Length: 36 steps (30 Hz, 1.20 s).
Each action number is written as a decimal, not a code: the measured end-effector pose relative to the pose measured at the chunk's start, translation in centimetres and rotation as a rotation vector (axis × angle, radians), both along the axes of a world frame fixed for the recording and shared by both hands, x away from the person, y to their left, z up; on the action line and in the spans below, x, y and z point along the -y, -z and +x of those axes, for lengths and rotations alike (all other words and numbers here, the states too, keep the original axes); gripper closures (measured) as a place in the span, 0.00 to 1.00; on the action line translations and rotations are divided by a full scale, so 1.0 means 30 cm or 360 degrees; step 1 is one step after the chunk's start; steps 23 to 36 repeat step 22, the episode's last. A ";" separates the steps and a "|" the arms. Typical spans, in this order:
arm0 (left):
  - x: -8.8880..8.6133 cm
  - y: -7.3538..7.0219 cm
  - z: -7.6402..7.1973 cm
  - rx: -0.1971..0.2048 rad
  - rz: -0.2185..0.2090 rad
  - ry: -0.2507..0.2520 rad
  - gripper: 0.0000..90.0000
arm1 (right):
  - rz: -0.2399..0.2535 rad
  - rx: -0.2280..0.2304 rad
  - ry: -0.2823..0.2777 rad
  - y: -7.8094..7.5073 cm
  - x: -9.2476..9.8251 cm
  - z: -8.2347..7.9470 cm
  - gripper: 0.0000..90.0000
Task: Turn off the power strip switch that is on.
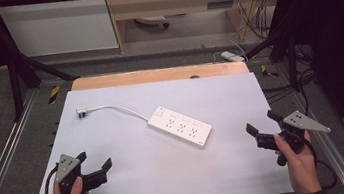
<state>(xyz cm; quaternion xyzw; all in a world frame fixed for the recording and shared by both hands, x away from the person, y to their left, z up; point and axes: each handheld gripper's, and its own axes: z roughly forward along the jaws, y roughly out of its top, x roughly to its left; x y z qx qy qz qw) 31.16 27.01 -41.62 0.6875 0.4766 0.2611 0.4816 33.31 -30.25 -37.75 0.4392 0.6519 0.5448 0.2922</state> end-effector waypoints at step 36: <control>0.004 0.007 0.006 -0.0014 -0.0003 -0.0005 0.07 | -0.0153 -0.0301 -0.0208 0.185 -0.127 0.057 0.04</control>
